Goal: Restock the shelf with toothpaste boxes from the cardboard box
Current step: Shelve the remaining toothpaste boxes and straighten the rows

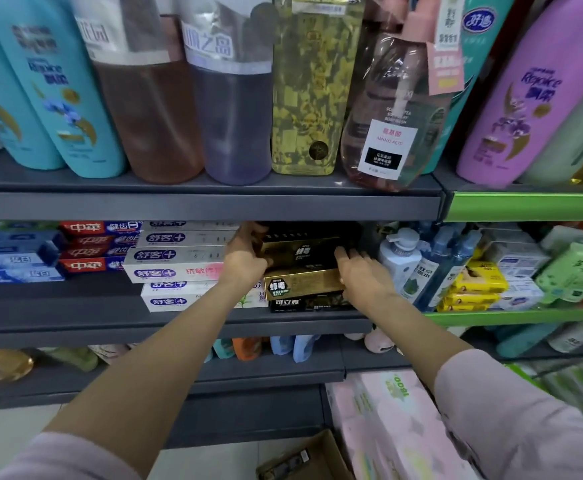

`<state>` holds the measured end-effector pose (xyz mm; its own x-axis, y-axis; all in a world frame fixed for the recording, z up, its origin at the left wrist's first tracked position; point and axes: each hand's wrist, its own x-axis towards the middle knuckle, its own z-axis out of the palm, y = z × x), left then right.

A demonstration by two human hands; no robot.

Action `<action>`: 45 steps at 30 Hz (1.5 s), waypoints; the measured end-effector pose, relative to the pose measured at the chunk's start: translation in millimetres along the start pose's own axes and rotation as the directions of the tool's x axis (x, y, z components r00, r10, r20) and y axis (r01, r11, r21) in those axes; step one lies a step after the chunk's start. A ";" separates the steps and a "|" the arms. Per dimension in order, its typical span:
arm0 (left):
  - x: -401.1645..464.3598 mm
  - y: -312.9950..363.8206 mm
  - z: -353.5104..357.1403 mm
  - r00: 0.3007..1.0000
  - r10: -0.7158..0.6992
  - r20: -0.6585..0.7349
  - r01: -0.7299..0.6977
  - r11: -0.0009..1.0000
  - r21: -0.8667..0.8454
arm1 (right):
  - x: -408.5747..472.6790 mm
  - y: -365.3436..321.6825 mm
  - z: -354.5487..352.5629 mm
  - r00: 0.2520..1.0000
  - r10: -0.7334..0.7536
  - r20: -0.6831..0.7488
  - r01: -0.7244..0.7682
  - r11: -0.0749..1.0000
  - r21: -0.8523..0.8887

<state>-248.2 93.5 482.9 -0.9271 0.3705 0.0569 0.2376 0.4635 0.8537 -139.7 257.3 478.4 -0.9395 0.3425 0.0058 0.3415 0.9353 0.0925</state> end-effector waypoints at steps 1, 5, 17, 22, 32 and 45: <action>-0.5 -0.3 1.2 1.000 0.003 0.012 -0.003 1.000 -0.004 | 0.2 0.3 0.5 1.000 -0.005 0.016 0.005 1.000 0.002; 0.8 -0.6 2.0 1.000 0.013 0.025 -0.013 1.000 -0.001 | 8.6 3.6 1.3 0.992 -0.051 0.119 0.055 0.998 -0.037; 6.3 1.5 4.2 1.000 -0.006 0.029 0.005 0.999 0.040 | -4.1 1.1 -4.4 0.973 -0.148 0.178 0.155 0.988 -0.026; 11.2 9.9 8.4 0.999 -0.031 -0.009 0.032 0.992 0.122 | -24.2 4.0 -14.2 0.980 -0.130 0.151 0.132 0.991 -0.001; 11.2 7.8 21.7 0.999 -0.034 -0.032 0.037 0.994 0.099 | -31.5 12.0 -34.5 0.933 0.202 0.298 -0.307 0.879 0.365; -3.7 13.9 24.7 0.977 -0.068 0.201 0.018 0.971 0.240 | -9.7 -20.1 -10.1 0.814 0.189 0.550 -0.524 -0.171 0.834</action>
<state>-234.3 118.4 481.7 -0.8636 0.4927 -0.1065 0.2838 0.6498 0.7051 -137.7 234.2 486.6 -0.6855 0.5045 -0.5250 0.4555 -0.2654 -0.8497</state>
